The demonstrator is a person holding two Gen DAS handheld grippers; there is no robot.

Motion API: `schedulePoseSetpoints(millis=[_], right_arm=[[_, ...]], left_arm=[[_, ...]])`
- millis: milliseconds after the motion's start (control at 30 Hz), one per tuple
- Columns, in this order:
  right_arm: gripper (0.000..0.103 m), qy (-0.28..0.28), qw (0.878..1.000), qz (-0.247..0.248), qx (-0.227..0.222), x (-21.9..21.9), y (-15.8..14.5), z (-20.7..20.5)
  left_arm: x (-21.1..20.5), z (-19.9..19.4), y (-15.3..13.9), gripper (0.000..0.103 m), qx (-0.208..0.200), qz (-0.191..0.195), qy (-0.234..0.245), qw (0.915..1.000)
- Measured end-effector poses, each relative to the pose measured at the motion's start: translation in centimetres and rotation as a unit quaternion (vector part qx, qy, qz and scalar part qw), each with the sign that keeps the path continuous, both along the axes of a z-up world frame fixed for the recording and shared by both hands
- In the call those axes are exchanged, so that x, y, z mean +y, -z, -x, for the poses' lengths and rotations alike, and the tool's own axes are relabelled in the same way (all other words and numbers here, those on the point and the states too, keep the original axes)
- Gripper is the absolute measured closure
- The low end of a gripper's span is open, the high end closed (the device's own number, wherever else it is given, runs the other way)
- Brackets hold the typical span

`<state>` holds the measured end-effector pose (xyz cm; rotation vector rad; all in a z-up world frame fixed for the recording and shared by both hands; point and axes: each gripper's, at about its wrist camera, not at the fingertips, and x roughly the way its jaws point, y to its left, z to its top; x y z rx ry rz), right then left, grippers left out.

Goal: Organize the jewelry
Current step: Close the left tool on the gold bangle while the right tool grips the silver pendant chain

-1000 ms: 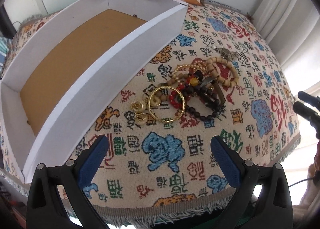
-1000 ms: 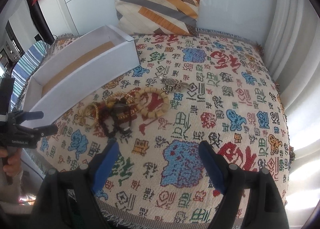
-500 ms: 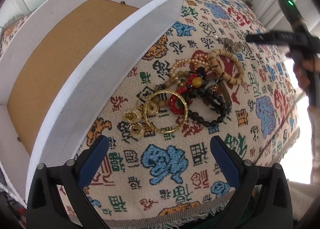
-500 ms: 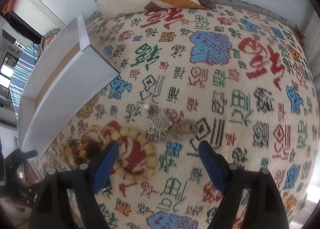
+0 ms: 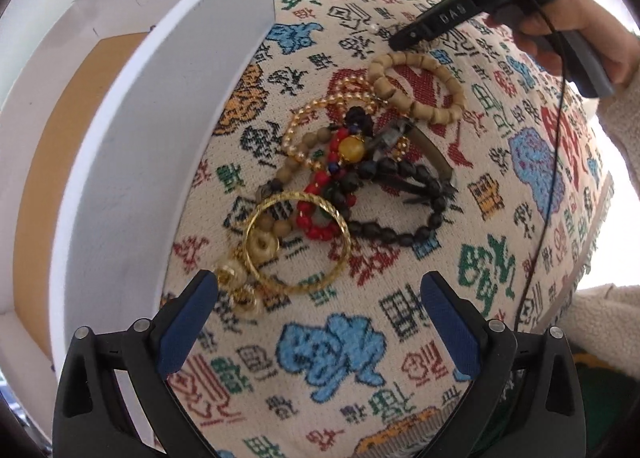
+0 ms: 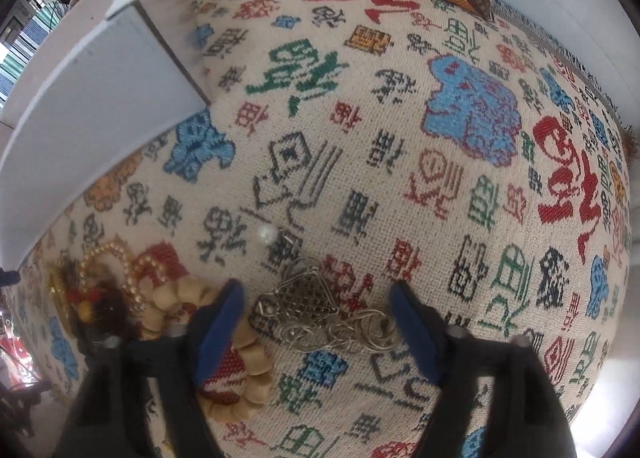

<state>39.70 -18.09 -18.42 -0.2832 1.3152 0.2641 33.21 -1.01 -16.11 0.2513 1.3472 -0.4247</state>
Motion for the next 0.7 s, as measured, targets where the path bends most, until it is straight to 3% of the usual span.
schedulePoseSetpoints(millis=[67, 200, 367, 433, 500, 700], right_arm=[[0.041, -0.009, 1.0, 0.014, -0.008, 0.4, 0.1, 0.2], [0.071, -0.006, 1.0, 0.014, -0.015, 0.2, -0.3, 0.2], [0.071, 0.02, 1.0, -0.013, -0.012, -0.7, -0.3, -0.2], [0.071, 0.026, 0.999, -0.023, -0.01, -1.2, -0.8, 0.1], [0.071, 0.027, 0.999, -0.03, -0.008, -1.5, -1.1, 0.3], [0.071, 0.03, 0.999, -0.041, -0.014, -3.4, -3.5, 2.3]], left_arm=[[-0.1, -1.0, 0.8, 0.002, 0.012, 0.008, -0.006, 0.9999], [-0.1, -2.5, 2.6, 0.002, 0.034, 0.017, -0.011, 0.9992], [-0.6, -3.0, 3.9, 0.004, 0.038, -0.015, 0.0, 0.9991], [-0.9, -3.1, 4.0, 0.022, 0.037, -0.024, 0.004, 0.999], [-0.8, -2.8, 3.7, 0.032, 0.029, -0.032, 0.005, 0.999], [0.3, -3.0, 1.6, 0.033, 0.029, -0.008, -0.021, 0.9993]])
